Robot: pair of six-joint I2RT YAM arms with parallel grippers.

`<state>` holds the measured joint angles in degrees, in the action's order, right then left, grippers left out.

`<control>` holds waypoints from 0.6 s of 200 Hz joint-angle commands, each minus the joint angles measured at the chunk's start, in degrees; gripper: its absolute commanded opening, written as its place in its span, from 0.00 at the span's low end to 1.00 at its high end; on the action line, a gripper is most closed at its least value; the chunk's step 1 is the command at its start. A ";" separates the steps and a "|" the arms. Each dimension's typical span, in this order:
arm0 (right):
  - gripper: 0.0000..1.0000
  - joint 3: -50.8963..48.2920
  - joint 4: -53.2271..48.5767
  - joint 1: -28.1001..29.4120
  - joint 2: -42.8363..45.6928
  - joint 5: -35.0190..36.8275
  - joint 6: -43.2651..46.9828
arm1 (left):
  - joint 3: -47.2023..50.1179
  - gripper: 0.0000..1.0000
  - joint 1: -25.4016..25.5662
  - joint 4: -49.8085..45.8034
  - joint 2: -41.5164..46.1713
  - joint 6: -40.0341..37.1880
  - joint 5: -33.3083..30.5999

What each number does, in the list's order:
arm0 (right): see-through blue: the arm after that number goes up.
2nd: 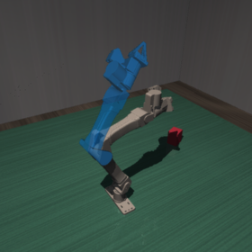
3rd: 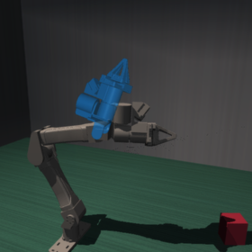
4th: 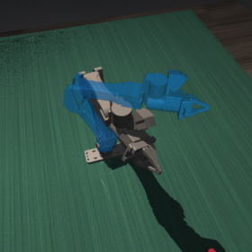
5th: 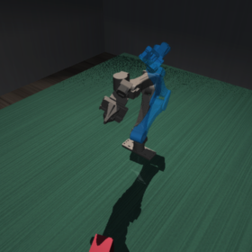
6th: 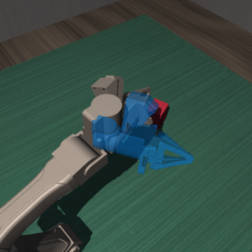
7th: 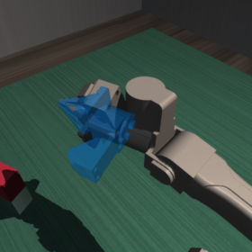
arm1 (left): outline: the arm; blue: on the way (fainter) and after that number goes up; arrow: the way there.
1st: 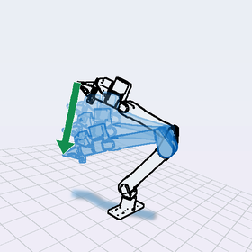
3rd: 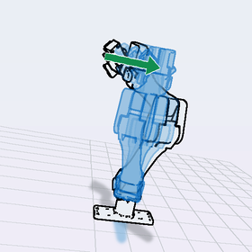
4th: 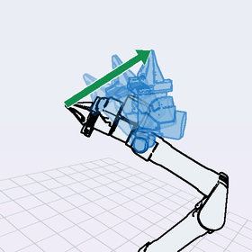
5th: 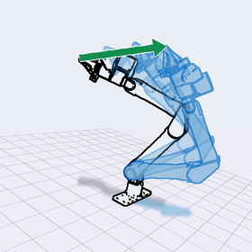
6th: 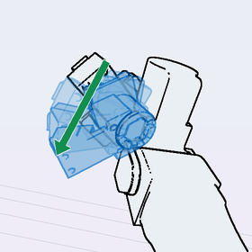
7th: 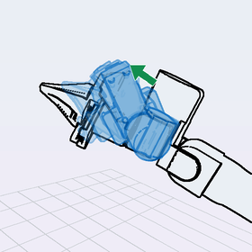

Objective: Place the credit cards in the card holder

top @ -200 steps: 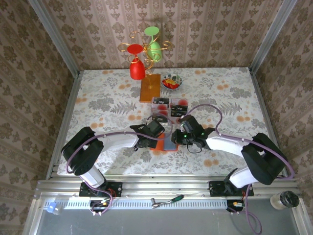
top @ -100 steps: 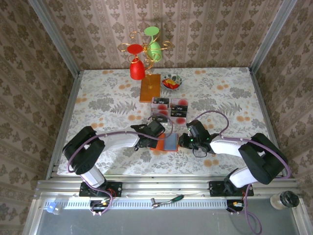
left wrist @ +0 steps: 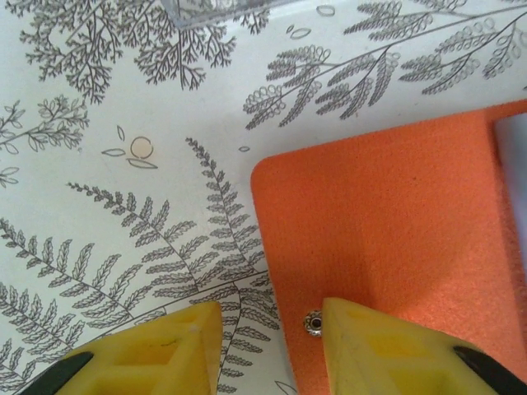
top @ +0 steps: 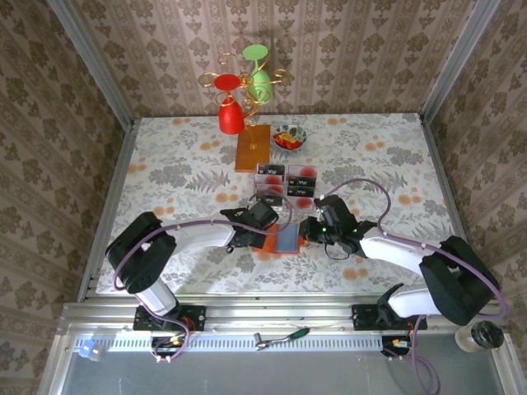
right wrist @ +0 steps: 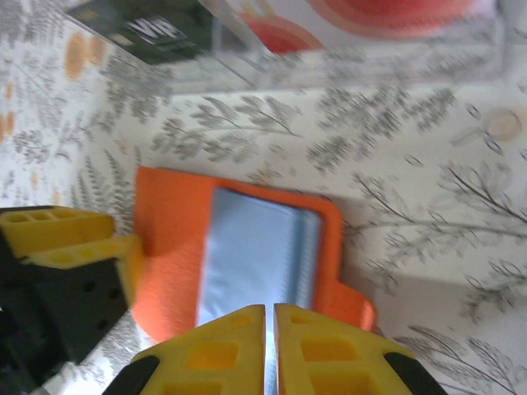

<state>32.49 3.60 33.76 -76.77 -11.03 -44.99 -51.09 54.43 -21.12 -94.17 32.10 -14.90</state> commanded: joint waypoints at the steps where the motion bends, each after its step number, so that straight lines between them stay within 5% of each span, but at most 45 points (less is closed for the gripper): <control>1: 0.13 3.24 -3.77 1.24 -0.28 -0.52 1.84 | -2.16 0.38 0.67 -1.66 0.15 -1.01 -1.20; 120: 0.07 13.46 3.15 8.16 -20.45 -5.05 -0.07 | -1.13 0.38 1.18 -2.28 1.74 -0.20 -2.00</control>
<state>43.33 4.58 41.10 -94.83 -14.17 -44.58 -52.40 55.09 -21.56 -94.13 31.92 -15.57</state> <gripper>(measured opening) 0.080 0.385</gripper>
